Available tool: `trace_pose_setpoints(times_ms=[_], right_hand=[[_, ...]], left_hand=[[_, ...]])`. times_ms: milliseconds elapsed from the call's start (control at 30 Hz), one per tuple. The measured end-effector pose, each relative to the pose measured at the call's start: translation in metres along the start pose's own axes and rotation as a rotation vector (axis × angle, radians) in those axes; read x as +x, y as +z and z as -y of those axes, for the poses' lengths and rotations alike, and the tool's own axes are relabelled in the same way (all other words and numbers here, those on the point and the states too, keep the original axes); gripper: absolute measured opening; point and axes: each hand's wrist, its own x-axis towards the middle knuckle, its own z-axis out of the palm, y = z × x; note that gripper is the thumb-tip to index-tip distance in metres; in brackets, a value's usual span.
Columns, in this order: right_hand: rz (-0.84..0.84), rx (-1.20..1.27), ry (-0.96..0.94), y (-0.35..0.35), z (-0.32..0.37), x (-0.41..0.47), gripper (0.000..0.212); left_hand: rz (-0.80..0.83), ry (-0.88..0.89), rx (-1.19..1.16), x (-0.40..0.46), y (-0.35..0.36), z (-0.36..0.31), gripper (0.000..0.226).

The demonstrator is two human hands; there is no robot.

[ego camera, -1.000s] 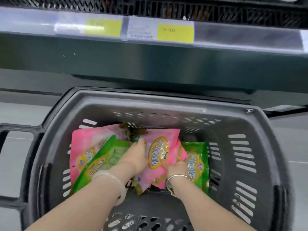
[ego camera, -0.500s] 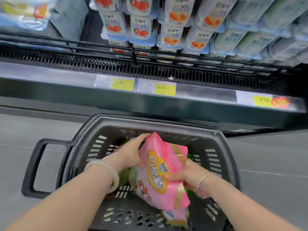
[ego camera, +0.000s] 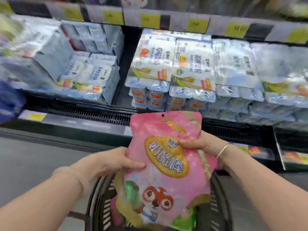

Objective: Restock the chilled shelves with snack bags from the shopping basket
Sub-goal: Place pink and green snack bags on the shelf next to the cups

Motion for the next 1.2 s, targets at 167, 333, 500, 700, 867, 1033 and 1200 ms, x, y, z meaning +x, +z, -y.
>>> trace_pose_setpoints(times_ms=[167, 333, 500, 700, 867, 1033, 1200], right_hand=[[0.063, 0.198, -0.223, 0.018, 0.077, -0.018, 0.035], [0.113, 0.210, -0.394, 0.035, 0.155, -0.034, 0.049], [0.039, 0.082, -0.502, 0.060, 0.210, -0.049, 0.053], [-0.178, 0.080, -0.593, 0.066, 0.247, -0.050, 0.017], [-0.538, -0.022, -0.595, 0.074, 0.254, -0.052, 0.019], [-0.329, 0.034, -0.422, 0.057, 0.224, -0.051, 0.017], [-0.409, -0.058, -0.322, 0.020, 0.218, -0.035, 0.024]], left_hand=[[-0.102, 0.157, -0.072, -0.047, -0.018, -0.056, 0.074], [-0.189, 0.426, -0.200, -0.090, -0.037, -0.108, 0.074], [-0.158, 0.563, -0.132, -0.120, -0.031, -0.171, 0.067], [-0.313, 0.678, -0.169, -0.133, -0.027, -0.220, 0.051], [-0.372, 0.688, -0.292, -0.129, -0.019, -0.239, 0.042], [-0.354, 0.543, -0.305, -0.111, -0.010, -0.254, 0.033], [-0.380, 0.411, -0.325, -0.082, 0.002, -0.263, 0.005]])
